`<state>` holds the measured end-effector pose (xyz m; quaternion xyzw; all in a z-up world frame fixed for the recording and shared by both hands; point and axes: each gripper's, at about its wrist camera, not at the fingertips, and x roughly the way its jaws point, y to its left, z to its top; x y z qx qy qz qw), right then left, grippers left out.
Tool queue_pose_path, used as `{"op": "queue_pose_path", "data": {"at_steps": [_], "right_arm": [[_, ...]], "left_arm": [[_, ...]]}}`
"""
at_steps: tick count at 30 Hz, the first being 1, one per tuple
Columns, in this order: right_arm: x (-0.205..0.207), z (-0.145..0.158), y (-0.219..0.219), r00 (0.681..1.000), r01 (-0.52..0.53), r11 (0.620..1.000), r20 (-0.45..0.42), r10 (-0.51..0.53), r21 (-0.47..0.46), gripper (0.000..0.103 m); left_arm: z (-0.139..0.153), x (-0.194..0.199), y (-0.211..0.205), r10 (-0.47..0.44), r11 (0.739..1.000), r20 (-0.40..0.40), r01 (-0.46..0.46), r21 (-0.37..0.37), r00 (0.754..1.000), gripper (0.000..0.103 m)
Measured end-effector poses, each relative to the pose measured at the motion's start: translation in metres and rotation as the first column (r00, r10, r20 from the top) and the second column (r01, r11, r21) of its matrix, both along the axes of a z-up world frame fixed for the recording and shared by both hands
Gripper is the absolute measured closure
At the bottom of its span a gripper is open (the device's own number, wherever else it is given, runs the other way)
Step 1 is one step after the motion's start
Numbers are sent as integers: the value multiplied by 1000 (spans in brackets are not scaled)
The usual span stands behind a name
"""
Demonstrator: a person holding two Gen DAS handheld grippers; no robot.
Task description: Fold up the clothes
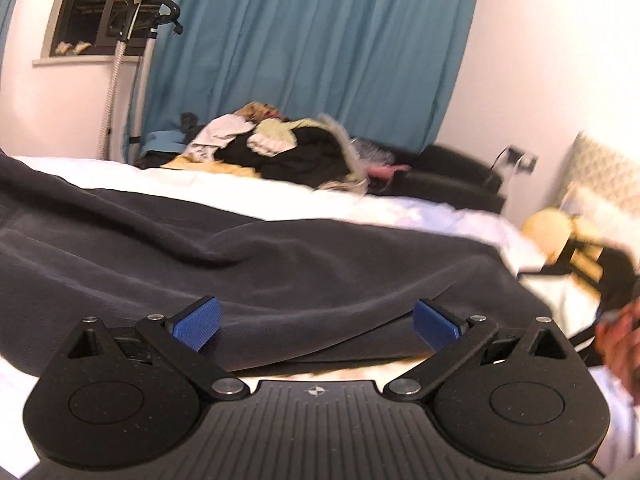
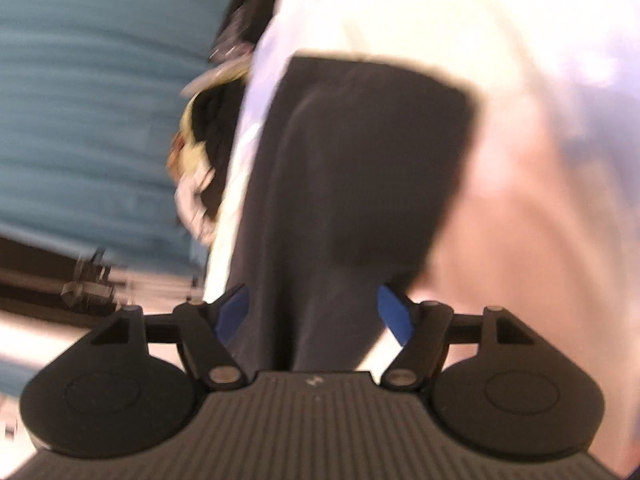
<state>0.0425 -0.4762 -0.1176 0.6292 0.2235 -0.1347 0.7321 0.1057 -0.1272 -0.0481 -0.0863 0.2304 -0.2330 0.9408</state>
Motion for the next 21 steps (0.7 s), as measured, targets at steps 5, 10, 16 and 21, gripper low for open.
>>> {"op": "queue_pose_path", "data": {"at_steps": [5, 10, 16, 21], "right_arm": [[5, -18, -16, 997, 39, 998, -66, -36, 41, 30], [29, -26, -27, 997, 34, 999, -68, -34, -1, 30], [45, -49, -45, 999, 9, 999, 53, -7, -38, 25], [42, -37, -31, 993, 50, 989, 110, -34, -137, 33]], "left_arm": [[-1, 9, 0, 6, 999, -25, -7, -43, 1000, 0], [1, 13, -1, 23, 1000, 20, -23, -20, 1000, 0], [5, 18, -2, 43, 999, 75, -44, 6, 996, 0], [13, 37, 9, 127, 987, 128, -138, 82, 984, 0]]}}
